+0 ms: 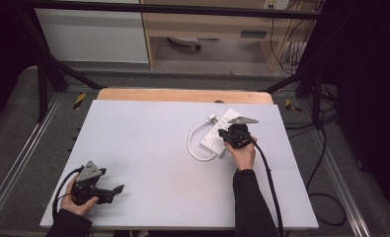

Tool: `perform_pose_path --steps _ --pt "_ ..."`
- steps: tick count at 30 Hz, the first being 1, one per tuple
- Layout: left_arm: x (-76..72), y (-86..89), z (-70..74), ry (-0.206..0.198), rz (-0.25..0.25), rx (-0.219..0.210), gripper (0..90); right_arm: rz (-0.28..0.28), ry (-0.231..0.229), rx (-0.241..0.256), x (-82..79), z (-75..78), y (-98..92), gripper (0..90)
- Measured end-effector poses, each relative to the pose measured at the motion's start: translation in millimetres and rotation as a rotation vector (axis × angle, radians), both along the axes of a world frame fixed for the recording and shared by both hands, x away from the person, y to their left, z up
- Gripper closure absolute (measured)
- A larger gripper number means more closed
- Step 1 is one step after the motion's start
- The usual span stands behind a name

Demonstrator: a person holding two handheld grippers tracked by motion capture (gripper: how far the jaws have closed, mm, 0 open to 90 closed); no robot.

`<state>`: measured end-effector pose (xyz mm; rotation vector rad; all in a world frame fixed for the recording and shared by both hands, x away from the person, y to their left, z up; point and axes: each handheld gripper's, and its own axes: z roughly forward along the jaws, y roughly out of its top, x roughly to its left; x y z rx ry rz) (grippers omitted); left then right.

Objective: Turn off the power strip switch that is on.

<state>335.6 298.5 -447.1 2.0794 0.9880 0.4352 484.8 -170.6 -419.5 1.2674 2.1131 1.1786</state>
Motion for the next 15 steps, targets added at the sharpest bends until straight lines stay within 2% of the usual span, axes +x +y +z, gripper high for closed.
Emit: perform_pose_path --steps 15 --pt "-0.1 0.3 0.3 0.0 0.0 -0.003 6.5 -0.011 0.007 0.008 17.8 0.3 11.4 90.0"
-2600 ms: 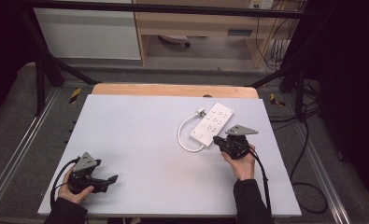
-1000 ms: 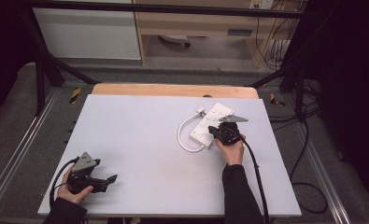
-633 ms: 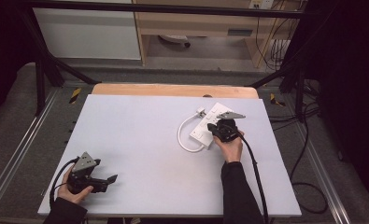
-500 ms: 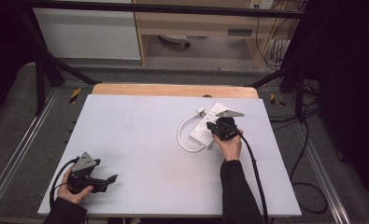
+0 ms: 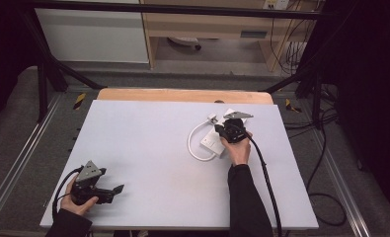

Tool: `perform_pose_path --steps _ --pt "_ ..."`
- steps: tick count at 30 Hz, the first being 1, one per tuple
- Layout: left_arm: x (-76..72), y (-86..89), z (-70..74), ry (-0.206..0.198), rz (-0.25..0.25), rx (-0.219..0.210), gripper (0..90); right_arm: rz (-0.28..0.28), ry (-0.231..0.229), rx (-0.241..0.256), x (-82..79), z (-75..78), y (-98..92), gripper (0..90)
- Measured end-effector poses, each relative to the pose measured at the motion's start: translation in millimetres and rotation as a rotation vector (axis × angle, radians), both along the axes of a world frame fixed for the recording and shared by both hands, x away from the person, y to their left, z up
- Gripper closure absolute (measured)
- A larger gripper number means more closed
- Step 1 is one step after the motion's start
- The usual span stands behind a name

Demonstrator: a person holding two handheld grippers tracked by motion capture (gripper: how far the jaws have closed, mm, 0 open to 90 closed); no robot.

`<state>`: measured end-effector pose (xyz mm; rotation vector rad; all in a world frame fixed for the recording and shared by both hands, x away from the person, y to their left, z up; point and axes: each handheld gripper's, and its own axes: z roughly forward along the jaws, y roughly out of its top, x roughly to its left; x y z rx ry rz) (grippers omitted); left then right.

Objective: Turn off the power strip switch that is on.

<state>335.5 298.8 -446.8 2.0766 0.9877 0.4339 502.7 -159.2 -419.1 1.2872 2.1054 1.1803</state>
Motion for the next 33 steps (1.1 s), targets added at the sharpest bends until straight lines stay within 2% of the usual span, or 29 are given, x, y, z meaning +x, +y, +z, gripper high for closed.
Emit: perform_pose_path --steps 21,33 --pt "0.2 0.1 -0.4 -0.001 0.001 0.002 6.5 -0.033 0.024 -0.005 10.7 -16.8 -1.5 90.0" --pt "0.2 0.5 -0.2 -0.001 0.003 0.001 6.6 -0.042 0.012 -0.009 13.7 -21.4 -0.5 90.0"
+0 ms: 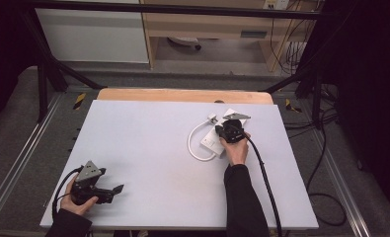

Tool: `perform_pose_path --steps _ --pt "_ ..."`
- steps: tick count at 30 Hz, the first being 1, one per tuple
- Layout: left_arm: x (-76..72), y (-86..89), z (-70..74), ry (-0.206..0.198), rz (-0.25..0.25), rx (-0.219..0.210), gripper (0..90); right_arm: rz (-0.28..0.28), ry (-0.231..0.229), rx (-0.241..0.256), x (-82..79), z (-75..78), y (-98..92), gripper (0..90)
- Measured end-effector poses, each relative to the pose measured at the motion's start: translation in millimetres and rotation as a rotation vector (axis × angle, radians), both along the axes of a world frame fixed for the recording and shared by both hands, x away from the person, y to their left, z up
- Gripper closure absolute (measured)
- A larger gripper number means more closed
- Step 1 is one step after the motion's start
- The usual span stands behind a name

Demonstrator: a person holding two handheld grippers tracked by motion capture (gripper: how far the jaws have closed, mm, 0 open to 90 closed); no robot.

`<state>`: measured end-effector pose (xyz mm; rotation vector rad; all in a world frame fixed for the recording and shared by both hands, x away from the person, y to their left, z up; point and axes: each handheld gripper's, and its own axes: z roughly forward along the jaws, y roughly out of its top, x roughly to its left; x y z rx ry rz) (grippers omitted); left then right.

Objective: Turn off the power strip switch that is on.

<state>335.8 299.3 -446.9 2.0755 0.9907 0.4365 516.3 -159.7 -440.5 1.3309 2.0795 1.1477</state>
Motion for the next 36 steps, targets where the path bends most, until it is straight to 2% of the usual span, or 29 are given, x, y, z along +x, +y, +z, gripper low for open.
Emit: perform_pose_path --steps 10,16,36 --pt "-0.1 -0.3 0.1 -0.001 -0.001 0.001 6.6 -0.007 -0.015 -0.017 0.9 0.0 -0.8 90.0" --pt "-0.2 -0.6 0.2 -0.002 -0.002 0.003 6.6 -0.001 -0.024 -0.058 0.8 1.1 2.5 90.0" --pt "-0.5 -0.5 0.5 -0.004 -0.001 0.003 6.6 -0.004 -0.056 -0.074 1.7 -0.7 7.3 90.0"
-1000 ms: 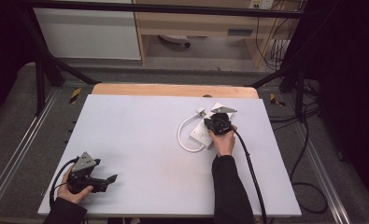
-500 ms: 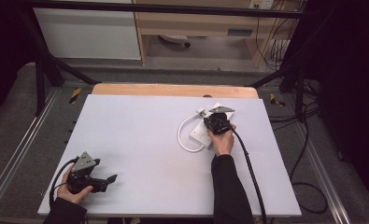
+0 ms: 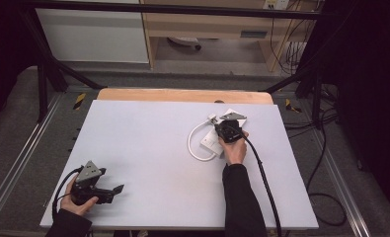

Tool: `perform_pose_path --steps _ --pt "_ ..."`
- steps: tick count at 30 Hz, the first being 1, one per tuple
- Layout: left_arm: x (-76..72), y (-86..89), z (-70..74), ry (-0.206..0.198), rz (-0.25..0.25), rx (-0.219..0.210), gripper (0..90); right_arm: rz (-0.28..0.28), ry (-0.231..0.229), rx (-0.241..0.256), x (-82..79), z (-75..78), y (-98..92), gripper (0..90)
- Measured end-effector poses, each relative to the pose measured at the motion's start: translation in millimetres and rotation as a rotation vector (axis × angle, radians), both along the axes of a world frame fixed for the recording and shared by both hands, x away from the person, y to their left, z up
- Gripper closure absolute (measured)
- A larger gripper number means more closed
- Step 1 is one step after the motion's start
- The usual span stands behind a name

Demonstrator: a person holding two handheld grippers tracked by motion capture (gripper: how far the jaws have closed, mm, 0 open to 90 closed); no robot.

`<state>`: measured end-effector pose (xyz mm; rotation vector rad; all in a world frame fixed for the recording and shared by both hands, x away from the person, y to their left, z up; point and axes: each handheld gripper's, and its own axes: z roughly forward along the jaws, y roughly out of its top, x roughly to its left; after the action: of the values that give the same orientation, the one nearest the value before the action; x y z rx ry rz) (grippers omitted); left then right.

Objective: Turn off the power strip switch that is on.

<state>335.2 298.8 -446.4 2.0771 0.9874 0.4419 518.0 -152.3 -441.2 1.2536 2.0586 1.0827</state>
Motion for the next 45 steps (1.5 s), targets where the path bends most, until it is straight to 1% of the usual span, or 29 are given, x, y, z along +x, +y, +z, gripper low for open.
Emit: perform_pose_path --steps 4,12,16,20,21,22,24,27,29,34,38,40,41,43,45 --pt "0.0 -0.4 0.0 0.0 -0.001 0.0 6.6 -0.001 -0.004 -0.011 -0.5 0.0 1.0 90.0" --pt "0.4 -1.0 0.2 0.0 -0.001 0.0 6.6 -0.003 -0.007 0.002 0.6 -0.8 0.2 90.0" --pt "0.7 -1.8 -0.1 0.001 -0.004 0.004 6.6 -0.006 -0.014 -0.01 0.0 -1.0 1.5 90.0" --pt "0.5 -1.6 0.1 0.0 -0.003 0.007 6.6 -0.013 -0.014 -0.008 0.3 -1.4 1.4 90.0" --pt "0.5 -1.3 0.2 -0.001 -0.001 0.004 6.6 -0.017 -0.012 -0.016 0.8 -1.8 1.8 90.0" --pt "0.6 -1.1 0.2 -0.001 0.001 0.001 6.6 -0.024 -0.022 -0.041 0.8 -2.1 1.6 90.0" --pt "1.1 -1.1 0.1 -0.001 -0.001 0.002 6.6 -0.03 -0.005 -0.013 1.0 -1.8 0.0 90.0" --pt "1.9 -2.0 -0.8 0.005 -0.001 0.004 6.6 -0.025 -0.014 -0.028 0.7 -1.9 0.9 90.0" --pt "1.3 -1.8 -0.4 0.001 -0.002 0.005 6.6 -0.025 -0.01 -0.025 1.0 -1.5 0.5 90.0" --pt "1.6 -0.3 -0.6 0.0 0.001 0.003 6.7 -0.021 0.005 -0.035 0.1 1.1 -1.3 90.0" --pt "1.8 -0.4 -1.1 0.001 0.002 0.006 6.7 -0.001 -0.008 -0.012 -5.3 9.0 -5.0 90.0" --pt "1.3 -0.6 -0.9 0.0 0.002 0.008 6.6 0.014 -0.011 0.014 -8.3 14.0 -6.0 90.0" --pt "1.1 -0.6 -0.6 -0.001 0.002 0.007 6.7 0.021 -0.004 0.023 -10.2 16.3 -6.1 89.5" --pt "0.8 -0.5 -0.4 -0.001 0.001 0.007 6.7 0.037 0.019 0.04 -12.8 19.8 -6.8 81.0" --pt "0.9 -0.8 -0.7 -0.001 0.001 0.008 6.7 0.039 0.024 0.038 -16.0 22.6 -8.4 74.5"
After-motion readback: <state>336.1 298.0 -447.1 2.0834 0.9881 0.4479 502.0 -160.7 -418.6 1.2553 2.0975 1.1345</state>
